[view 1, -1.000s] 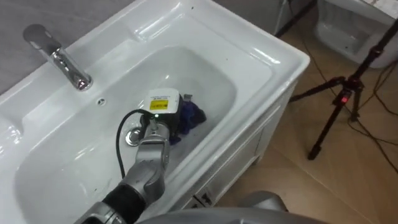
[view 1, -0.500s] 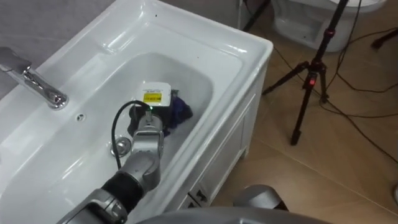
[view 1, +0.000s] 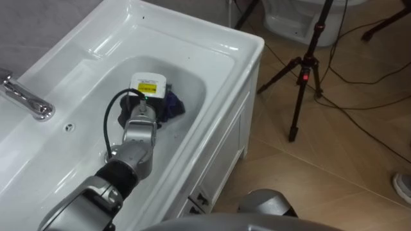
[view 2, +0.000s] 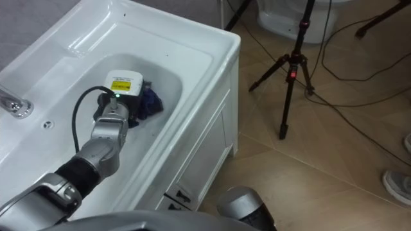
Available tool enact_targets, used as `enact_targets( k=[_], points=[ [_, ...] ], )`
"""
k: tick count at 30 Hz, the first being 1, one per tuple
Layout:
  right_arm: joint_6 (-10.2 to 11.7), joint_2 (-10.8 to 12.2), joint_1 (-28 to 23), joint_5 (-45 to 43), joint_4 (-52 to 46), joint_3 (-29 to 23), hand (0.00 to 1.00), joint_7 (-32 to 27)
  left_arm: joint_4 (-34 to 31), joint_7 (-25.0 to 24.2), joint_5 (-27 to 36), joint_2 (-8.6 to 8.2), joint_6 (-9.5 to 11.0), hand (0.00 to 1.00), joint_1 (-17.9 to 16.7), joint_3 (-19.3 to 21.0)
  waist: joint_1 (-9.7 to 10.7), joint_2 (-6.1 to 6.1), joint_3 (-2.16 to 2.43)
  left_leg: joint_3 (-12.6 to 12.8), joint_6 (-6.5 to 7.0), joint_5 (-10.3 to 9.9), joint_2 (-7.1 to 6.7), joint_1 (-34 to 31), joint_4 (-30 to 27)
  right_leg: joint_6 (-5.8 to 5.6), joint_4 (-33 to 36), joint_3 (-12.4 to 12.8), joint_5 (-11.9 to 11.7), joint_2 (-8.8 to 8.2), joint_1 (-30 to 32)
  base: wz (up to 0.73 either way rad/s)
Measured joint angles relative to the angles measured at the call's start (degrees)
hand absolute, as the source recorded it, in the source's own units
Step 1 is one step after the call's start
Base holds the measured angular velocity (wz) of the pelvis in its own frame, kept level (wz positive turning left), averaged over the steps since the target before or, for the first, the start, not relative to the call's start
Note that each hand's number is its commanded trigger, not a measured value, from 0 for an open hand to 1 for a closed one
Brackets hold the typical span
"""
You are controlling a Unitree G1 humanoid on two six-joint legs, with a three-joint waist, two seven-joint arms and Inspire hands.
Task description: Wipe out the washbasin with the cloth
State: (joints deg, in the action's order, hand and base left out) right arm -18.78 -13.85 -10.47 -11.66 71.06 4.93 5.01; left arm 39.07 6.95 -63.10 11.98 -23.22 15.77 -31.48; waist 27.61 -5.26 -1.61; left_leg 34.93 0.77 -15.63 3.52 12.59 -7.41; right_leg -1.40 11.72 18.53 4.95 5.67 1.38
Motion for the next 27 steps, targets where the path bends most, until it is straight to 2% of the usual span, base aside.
enact_targets(
  k=[6,8,9,10,12,13,14,16,19,22,25,27],
  points=[
    [0.03,-0.29,-2.99,-0.69,-2.4,-0.68,0.0,-0.53,2.84,0.03,-0.12,0.23,1.36,1.0,0.67,2.85,-1.58,0.28,0.15,1.56,-0.27,-0.16,0.38,0.03,-0.38,0.19,-0.04,1.12,-0.77,0.65,0.41,-0.16],
    [0.17,-0.31,-3.12,-2.58,-2.44,-1.11,0.0,0.02,3.57,0.01,-0.02,0.55,2.72,1.0,0.9,4.98,-2.5,0.35,0.2,2.49,-0.37,-0.14,0.47,-0.17,-0.43,0.16,-0.1,2.05,-1.15,1.02,0.84,-0.22],
    [0.26,-0.32,-2.98,-3.4,-2.54,-1.19,0.0,0.29,4.86,-0.05,-0.01,0.71,3.6,1.0,1.42,6.15,-2.88,0.66,0.41,2.61,-0.4,-0.15,0.59,-0.47,-0.62,0.21,-0.12,2.11,-1.31,1.08,1.08,-0.15],
    [0.43,-0.31,-2.91,-3.87,-2.64,-1.19,0.0,0.47,5.44,-0.14,0.03,0.71,3.84,1.0,1.64,6.79,-3.03,0.9,0.55,2.57,-0.41,-0.16,0.68,-0.7,-0.82,0.23,-0.08,2.05,-1.32,1.1,1.19,0.0],
    [0.58,-0.34,-2.67,-4.31,-2.95,-1.15,0.0,0.79,6.97,-0.31,0.73,1.29,4.12,1.0,2.3,7.83,-3.84,1.95,1.19,2.49,-0.52,-0.16,0.99,-1.5,-1.38,0.43,-0.04,1.74,-1.57,1.12,1.45,0.0],
    [0.58,-0.35,-2.69,-4.31,-3.26,-1.15,0.0,0.78,7.27,-0.32,1.19,1.45,4.23,1.0,2.48,7.8,-4.13,2.17,1.32,2.38,-0.55,-0.14,1.03,-1.58,-1.44,0.49,-0.02,1.62,-1.63,1.1,1.41,0.08],
    [0.56,-0.35,-2.6,-4.32,-3.94,-1.15,0.0,0.49,8.02,-0.35,1.68,1.8,4.68,1.0,2.73,7.79,-4.39,2.53,1.59,1.91,-0.56,-0.13,1.17,-1.81,-1.67,0.61,-0.11,1.0,-1.79,0.93,1.26,0.16],
    [0.84,-0.35,-1.94,-4.59,-4.74,-1.2,0.0,-0.06,9.38,-0.39,1.75,2.23,5.14,1.0,2.94,7.79,-4.51,2.83,1.69,1.25,-0.56,-0.13,1.25,-1.9,-1.82,0.66,-0.42,0.46,-1.82,0.8,0.98,0.18],
    [1.89,-0.32,-0.52,-5.08,-4.16,-1.22,0.0,-0.67,11.17,-0.41,2.36,2.31,5.54,1.0,3.0,8.17,-4.83,2.7,1.7,0.39,-0.58,-0.14,1.43,-1.9,-1.93,0.75,-1.32,-0.12,-1.97,0.67,0.15,0.17],
    [2.6,-0.3,0.59,-4.4,-4.27,-1.18,0.0,-0.71,12.97,-0.43,4.26,2.25,6.88,1.0,3.95,8.37,-5.96,2.7,1.68,-1.34,-0.63,-0.11,1.56,-2.02,-2.03,1.01,-2.08,-1.74,-1.92,0.33,-0.72,0.28],
    [2.75,-0.27,1.03,-4.39,-4.16,-1.27,0.0,-0.72,13.23,-0.44,4.17,2.25,7.56,1.0,3.82,8.98,-7.31,2.8,1.67,-3.25,-0.79,-0.02,1.64,-2.44,-2.19,1.43,-2.11,-3.73,-1.36,-0.04,-0.99,0.33],
    [2.8,0.15,1.34,-4.36,-4.16,-1.67,0.0,-0.63,13.23,-0.44,4.19,1.97,8.46,1.0,3.77,10.93,-8.15,2.97,1.65,-5.23,-0.93,0.18,1.58,-3.06,-2.24,1.66,-1.94,-5.48,-0.77,-0.46,-1.04,0.41]
  ],
)
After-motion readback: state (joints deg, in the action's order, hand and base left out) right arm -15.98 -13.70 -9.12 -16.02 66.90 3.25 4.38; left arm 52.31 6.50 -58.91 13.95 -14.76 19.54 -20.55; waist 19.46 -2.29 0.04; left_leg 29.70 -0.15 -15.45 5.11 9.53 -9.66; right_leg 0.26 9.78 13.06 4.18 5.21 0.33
